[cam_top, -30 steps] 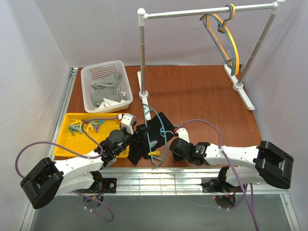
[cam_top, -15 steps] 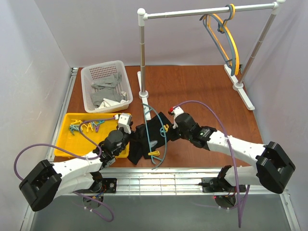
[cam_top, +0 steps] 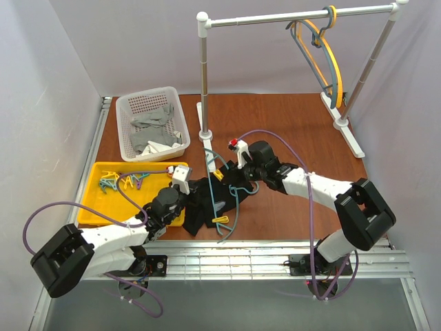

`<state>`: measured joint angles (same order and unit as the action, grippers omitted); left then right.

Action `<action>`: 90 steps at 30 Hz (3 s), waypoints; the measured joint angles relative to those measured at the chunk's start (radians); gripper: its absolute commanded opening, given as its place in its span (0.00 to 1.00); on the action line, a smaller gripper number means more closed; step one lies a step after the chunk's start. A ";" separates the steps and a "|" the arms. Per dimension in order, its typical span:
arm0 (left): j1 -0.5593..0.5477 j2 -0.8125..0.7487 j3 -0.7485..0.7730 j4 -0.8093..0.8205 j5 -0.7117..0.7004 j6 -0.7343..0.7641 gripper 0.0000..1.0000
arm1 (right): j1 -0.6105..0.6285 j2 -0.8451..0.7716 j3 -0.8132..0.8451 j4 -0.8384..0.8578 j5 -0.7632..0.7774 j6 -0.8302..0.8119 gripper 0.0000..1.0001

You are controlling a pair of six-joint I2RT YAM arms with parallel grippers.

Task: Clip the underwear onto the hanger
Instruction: Open the clamp at the center of the board, then move the hanger to the center of the board.

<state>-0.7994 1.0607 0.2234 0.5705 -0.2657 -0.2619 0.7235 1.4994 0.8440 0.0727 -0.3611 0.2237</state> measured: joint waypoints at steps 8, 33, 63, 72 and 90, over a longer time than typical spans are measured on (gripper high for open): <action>0.000 0.050 0.000 0.012 0.040 0.002 0.00 | -0.040 0.138 0.095 0.033 -0.200 0.010 0.01; -0.053 0.083 0.003 -0.161 0.309 -0.184 0.00 | -0.118 0.402 0.314 -0.239 -0.357 -0.024 0.01; -0.069 -0.257 -0.065 -0.309 -0.048 -0.248 0.00 | -0.119 0.549 0.516 -0.416 -0.315 -0.066 0.01; -0.069 -0.288 -0.071 -0.309 -0.049 -0.248 0.00 | -0.120 0.597 0.648 -0.515 -0.311 -0.117 0.01; -0.069 -0.351 -0.101 -0.309 -0.043 -0.247 0.00 | -0.119 0.665 0.756 -0.632 -0.307 -0.182 0.01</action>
<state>-0.8680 0.7097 0.1219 0.2615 -0.3084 -0.5087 0.6044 2.1647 1.6005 -0.5598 -0.6685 0.0418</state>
